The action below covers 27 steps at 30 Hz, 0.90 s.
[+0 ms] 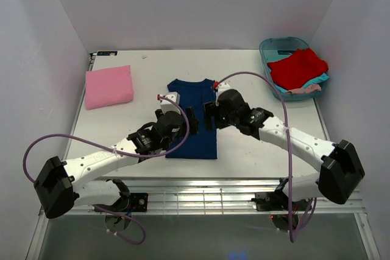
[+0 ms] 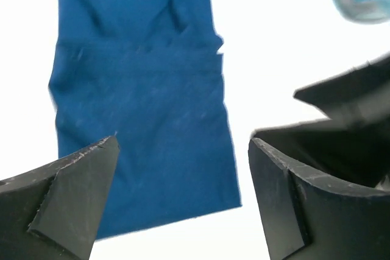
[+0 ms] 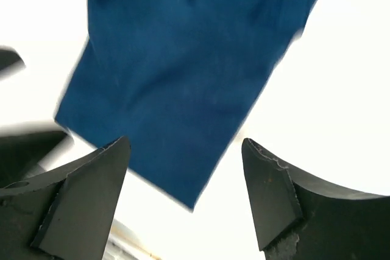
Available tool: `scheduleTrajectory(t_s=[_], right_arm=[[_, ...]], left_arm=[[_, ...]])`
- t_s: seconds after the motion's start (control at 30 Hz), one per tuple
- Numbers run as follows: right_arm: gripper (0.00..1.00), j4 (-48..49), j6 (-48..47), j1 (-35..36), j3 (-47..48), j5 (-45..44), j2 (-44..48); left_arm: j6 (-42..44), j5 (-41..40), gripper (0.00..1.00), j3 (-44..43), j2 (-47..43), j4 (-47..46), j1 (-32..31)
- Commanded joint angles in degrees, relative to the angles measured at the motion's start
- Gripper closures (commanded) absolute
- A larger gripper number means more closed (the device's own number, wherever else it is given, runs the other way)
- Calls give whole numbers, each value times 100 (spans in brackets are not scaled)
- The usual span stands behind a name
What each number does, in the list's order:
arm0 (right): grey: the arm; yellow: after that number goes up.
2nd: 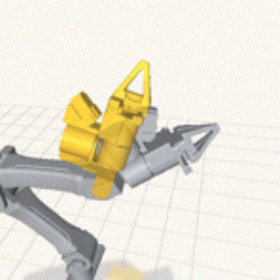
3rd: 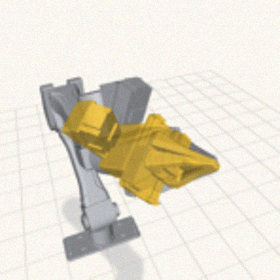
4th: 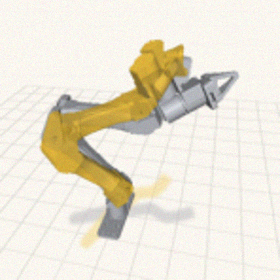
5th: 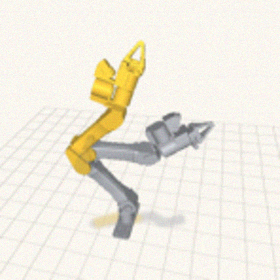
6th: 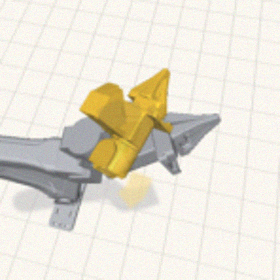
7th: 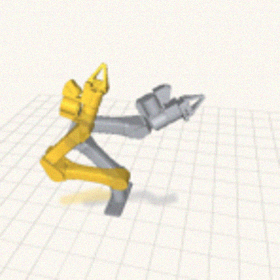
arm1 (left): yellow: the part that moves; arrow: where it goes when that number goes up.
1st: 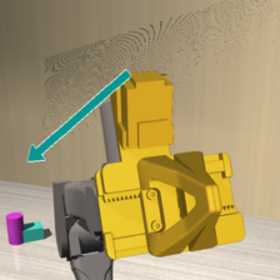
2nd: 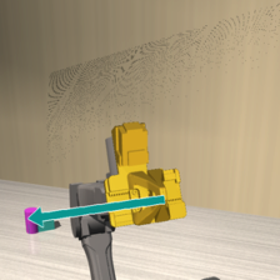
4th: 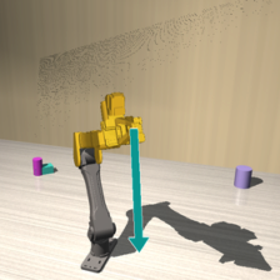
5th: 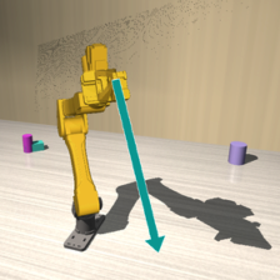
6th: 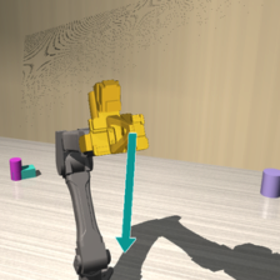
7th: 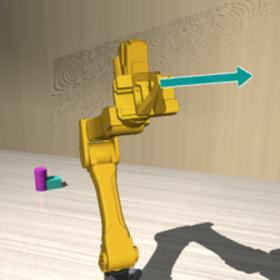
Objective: Fold and stack the t-shirts
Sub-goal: Fold the folded rectangular tshirt in 1/3 of the way, then grab one side of the 2/3 rectangular tshirt with both arms
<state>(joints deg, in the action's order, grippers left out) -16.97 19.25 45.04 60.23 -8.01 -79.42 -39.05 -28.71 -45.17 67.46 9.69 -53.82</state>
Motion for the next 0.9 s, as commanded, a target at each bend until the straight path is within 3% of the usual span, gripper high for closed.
scheduleTrajectory(t_s=[0.0,0.27,0.6,0.87], right_arm=[[20,-43,657,172,-1079,-96,355],[23,607,1187,304,-2269,203,603],[25,897,1292,401,-2261,309,445],[26,1187,1424,514,-2384,616,59]], left_arm=[[-374,276,2,446,-75,859,143],[-753,691,2,1993,-637,156,241],[-657,638,2,2302,-1015,-231,276],[-1017,718,2,2354,-603,-11,276]])
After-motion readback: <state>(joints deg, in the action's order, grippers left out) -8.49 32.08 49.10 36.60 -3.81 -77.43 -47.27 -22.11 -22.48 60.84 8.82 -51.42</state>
